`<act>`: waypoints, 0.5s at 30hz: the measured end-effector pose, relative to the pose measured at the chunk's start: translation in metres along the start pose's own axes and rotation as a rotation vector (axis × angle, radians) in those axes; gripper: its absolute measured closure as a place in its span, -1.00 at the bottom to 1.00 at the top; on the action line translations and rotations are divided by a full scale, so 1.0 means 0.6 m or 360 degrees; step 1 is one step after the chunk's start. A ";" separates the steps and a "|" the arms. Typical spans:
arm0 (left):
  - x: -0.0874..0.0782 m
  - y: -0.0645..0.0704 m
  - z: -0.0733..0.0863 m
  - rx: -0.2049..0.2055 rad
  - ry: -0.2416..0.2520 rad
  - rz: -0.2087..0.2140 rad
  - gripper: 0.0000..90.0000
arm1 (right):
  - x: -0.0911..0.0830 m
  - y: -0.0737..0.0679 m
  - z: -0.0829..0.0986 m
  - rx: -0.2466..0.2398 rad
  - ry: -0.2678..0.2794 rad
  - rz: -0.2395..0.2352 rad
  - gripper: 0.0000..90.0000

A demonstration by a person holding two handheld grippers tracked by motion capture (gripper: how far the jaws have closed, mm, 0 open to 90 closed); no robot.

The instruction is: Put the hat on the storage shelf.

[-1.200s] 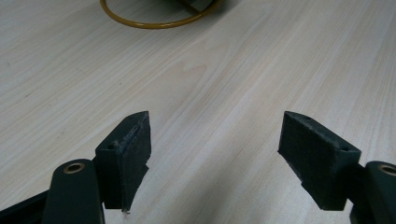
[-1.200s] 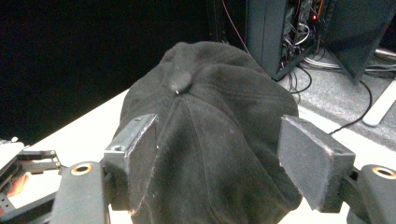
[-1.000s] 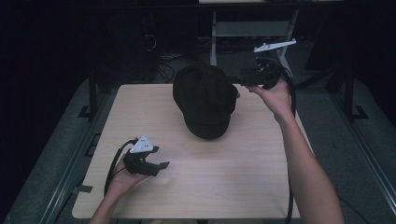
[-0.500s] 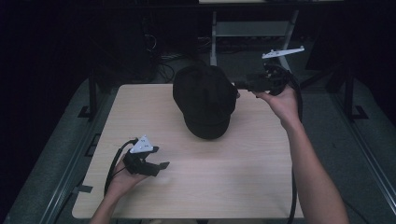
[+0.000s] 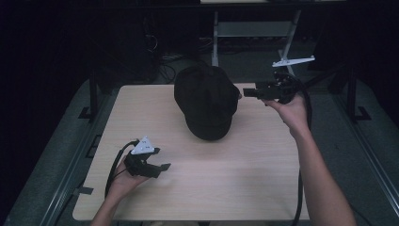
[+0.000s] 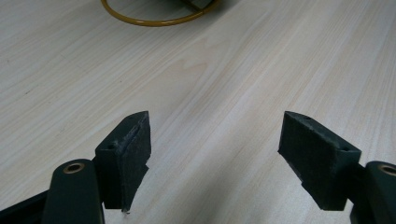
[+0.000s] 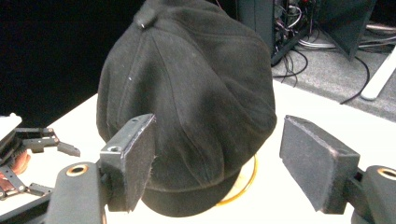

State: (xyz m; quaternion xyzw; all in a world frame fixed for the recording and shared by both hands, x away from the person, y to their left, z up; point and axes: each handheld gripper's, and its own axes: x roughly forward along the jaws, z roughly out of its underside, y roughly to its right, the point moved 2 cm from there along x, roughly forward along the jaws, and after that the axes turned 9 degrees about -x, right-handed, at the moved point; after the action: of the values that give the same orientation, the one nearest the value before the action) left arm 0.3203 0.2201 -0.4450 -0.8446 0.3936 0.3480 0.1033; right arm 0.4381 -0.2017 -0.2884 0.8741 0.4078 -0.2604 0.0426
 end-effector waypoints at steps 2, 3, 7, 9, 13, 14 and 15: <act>0.000 0.000 0.000 0.0002 -0.0004 -0.0002 -0.45 | -0.002 0.003 0.006 0.0009 0.0006 -0.0002 -0.42; 0.000 0.000 0.000 0.0001 -0.0004 -0.0001 -0.45 | -0.003 0.004 0.010 0.0006 0.0004 0.0001 -0.42; -0.001 -0.001 0.000 -0.0001 -0.0006 -0.0003 -0.45 | -0.006 0.008 0.020 0.0021 -0.0001 0.0001 -0.43; -0.001 0.000 0.000 -0.0004 -0.0007 0.0001 -0.45 | -0.008 0.009 0.026 0.0027 -0.0005 -0.0003 -0.43; 0.000 0.001 0.000 -0.0006 -0.0007 0.0005 -0.45 | -0.009 0.013 0.041 0.0053 -0.0012 -0.0008 -0.43; 0.000 0.001 0.000 -0.0006 -0.0006 0.0005 -0.45 | -0.010 0.013 0.045 0.0059 -0.0012 -0.0010 -0.43; 0.000 0.000 0.000 -0.0006 -0.0006 0.0004 -0.45 | -0.010 0.013 0.049 0.0063 -0.0015 -0.0014 -0.43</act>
State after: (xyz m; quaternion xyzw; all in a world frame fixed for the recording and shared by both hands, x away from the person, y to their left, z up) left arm 0.3200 0.2201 -0.4450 -0.8436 0.3939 0.3505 0.1020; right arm 0.4285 -0.2195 -0.3118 0.8718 0.4061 -0.2728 0.0260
